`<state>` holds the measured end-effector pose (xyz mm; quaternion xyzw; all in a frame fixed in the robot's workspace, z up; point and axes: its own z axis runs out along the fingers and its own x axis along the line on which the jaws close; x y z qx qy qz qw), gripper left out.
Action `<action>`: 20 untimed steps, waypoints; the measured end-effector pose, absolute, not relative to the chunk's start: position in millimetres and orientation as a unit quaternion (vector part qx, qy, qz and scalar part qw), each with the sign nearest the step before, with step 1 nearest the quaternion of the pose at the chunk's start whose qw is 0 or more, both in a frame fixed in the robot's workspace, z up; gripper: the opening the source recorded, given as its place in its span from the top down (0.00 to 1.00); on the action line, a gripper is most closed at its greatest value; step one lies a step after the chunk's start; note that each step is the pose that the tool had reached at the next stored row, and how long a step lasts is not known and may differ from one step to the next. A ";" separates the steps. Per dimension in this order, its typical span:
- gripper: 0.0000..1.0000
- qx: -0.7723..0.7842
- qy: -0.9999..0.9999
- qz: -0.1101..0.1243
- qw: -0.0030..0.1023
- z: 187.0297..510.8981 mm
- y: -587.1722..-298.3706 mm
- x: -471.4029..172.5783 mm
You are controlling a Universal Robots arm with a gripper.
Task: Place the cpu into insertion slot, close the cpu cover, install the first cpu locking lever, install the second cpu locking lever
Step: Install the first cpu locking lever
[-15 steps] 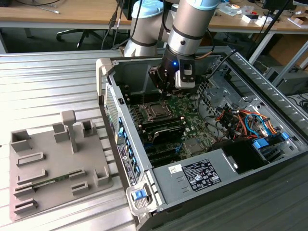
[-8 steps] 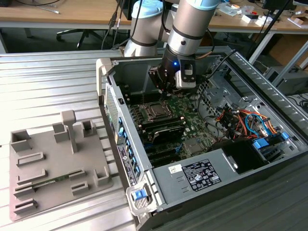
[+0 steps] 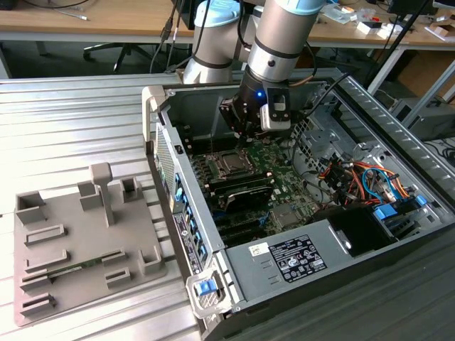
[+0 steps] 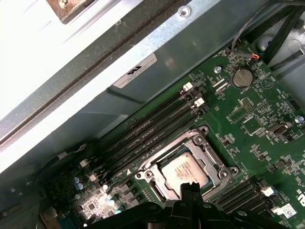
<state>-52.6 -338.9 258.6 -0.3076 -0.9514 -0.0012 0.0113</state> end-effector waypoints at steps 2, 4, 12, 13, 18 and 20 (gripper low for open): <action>0.89 -0.305 -0.952 -0.001 0.011 258.6 -338.9 -52.6; 0.89 -0.302 -0.953 -0.001 0.011 258.6 -338.9 -52.6; 0.89 -0.289 -0.957 -0.001 0.011 258.7 -338.9 -52.6; 0.89 -0.287 -0.958 -0.001 0.011 258.6 -338.9 -52.6; 0.89 -0.280 -0.960 -0.001 0.011 258.7 -338.9 -52.6; 0.89 -0.277 -0.961 -0.001 0.011 258.6 -338.9 -52.6</action>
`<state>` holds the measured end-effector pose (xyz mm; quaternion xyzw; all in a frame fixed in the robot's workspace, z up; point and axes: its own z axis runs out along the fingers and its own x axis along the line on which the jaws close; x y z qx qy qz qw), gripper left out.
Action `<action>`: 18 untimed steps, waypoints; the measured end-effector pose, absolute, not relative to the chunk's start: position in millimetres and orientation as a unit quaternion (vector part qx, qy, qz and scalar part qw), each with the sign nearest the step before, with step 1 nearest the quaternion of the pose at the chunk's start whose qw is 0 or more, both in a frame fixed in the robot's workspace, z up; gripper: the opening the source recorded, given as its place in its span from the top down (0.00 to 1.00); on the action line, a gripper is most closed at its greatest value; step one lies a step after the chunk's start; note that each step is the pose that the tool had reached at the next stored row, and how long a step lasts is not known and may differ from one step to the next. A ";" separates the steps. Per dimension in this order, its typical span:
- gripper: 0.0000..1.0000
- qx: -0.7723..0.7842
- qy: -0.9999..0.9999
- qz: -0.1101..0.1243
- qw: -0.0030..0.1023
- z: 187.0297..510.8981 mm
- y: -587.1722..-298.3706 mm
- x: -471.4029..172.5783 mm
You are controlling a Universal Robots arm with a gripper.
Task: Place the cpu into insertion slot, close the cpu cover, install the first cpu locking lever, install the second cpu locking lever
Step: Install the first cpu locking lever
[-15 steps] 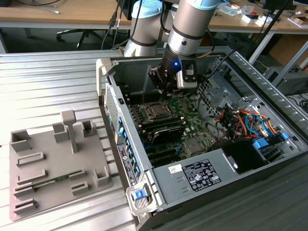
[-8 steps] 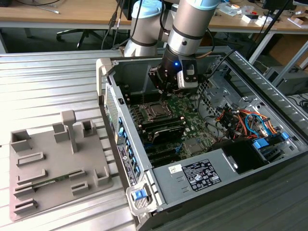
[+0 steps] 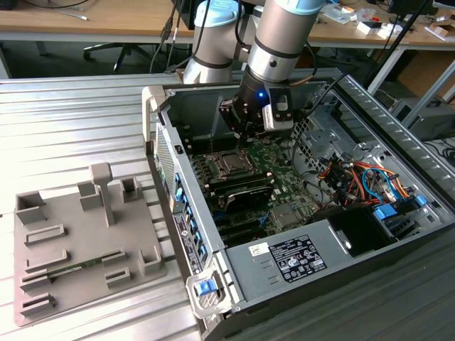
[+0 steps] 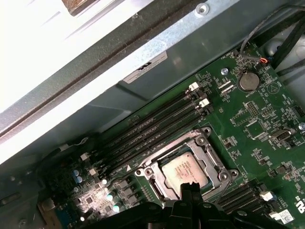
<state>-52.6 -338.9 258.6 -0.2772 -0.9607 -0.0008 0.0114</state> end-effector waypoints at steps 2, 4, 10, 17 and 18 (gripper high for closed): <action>0.89 -0.274 -0.962 -0.001 0.011 258.6 -338.9 -52.6; 0.89 -0.271 -0.963 -0.001 0.011 258.6 -338.9 -52.7; 0.89 -0.262 -0.965 -0.001 0.011 258.6 -338.9 -52.6; 0.89 -0.251 -0.968 -0.001 0.011 258.6 -338.9 -52.7; 0.89 -0.249 -0.968 0.000 0.011 258.6 -338.9 -52.7</action>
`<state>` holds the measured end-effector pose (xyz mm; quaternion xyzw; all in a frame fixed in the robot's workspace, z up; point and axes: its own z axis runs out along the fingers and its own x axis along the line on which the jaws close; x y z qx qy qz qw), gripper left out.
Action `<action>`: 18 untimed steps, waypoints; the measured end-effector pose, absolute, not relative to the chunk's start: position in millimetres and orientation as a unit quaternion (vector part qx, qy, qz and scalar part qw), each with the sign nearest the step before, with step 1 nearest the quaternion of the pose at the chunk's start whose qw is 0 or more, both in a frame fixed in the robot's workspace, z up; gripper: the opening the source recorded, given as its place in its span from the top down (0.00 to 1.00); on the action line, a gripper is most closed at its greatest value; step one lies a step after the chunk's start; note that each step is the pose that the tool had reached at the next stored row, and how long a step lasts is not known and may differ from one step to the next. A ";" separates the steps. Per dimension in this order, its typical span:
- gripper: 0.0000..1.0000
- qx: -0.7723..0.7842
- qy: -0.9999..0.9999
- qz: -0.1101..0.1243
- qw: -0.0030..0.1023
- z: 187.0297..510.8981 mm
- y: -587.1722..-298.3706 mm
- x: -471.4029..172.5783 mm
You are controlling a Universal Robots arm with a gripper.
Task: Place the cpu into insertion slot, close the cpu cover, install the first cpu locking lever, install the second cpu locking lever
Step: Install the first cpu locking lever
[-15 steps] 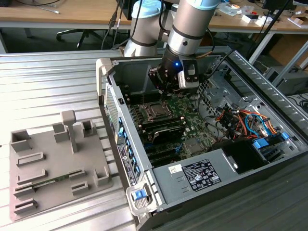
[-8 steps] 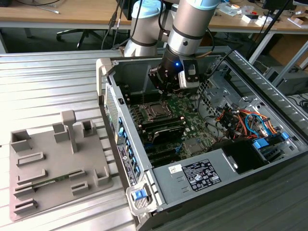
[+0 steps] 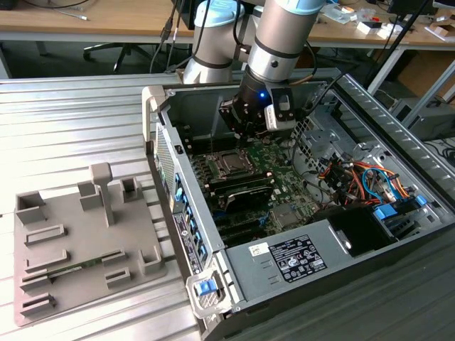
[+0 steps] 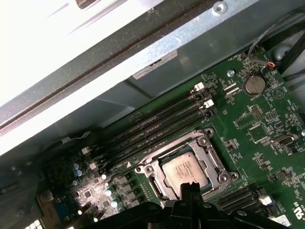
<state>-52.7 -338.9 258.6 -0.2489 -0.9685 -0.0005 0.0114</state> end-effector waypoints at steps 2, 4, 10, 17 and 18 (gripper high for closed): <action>0.89 -0.246 -0.969 0.000 0.011 258.6 -338.9 -52.6; 0.89 -0.242 -0.970 0.000 0.011 258.6 -338.9 -52.6; 0.89 -0.232 -0.973 0.000 0.011 258.6 -338.9 -52.6; 0.89 -0.222 -0.975 0.000 0.011 258.6 -338.9 -52.6; 0.89 -0.220 -0.975 0.000 0.011 258.6 -338.9 -52.6</action>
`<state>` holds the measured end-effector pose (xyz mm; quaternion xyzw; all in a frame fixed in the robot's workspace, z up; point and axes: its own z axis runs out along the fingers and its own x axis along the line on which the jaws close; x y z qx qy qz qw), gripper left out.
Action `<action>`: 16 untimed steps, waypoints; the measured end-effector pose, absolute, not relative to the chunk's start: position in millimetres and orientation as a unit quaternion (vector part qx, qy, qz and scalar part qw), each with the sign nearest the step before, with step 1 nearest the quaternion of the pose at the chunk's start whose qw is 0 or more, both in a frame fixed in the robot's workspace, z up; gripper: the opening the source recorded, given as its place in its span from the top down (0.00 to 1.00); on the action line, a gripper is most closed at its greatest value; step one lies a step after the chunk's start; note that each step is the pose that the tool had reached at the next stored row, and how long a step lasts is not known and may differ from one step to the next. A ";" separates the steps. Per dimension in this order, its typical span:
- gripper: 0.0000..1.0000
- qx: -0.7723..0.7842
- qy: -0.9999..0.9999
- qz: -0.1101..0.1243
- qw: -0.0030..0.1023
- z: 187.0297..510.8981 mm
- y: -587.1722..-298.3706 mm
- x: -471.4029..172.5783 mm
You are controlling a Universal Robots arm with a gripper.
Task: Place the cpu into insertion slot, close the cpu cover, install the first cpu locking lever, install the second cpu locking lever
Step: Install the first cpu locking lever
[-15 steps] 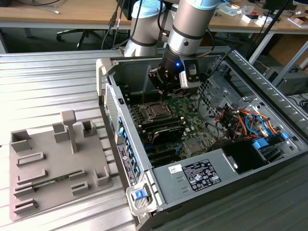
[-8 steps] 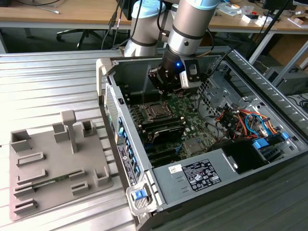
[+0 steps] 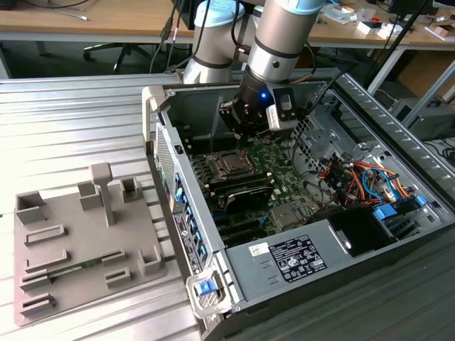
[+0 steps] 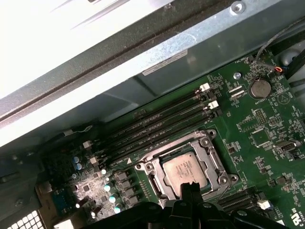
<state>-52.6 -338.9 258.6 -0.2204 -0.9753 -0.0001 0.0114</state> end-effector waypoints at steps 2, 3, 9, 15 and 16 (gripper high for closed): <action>0.89 -0.217 -0.976 0.000 0.011 258.7 -338.9 -52.6; 0.89 -0.215 -0.976 0.000 0.011 258.6 -338.9 -52.6; 0.89 -0.207 -0.978 0.000 0.011 258.6 -338.9 -52.6; 0.89 -0.202 -0.979 0.000 0.011 258.6 -338.9 -52.6; 0.89 -0.201 -0.980 0.000 0.011 258.6 -338.9 -52.6</action>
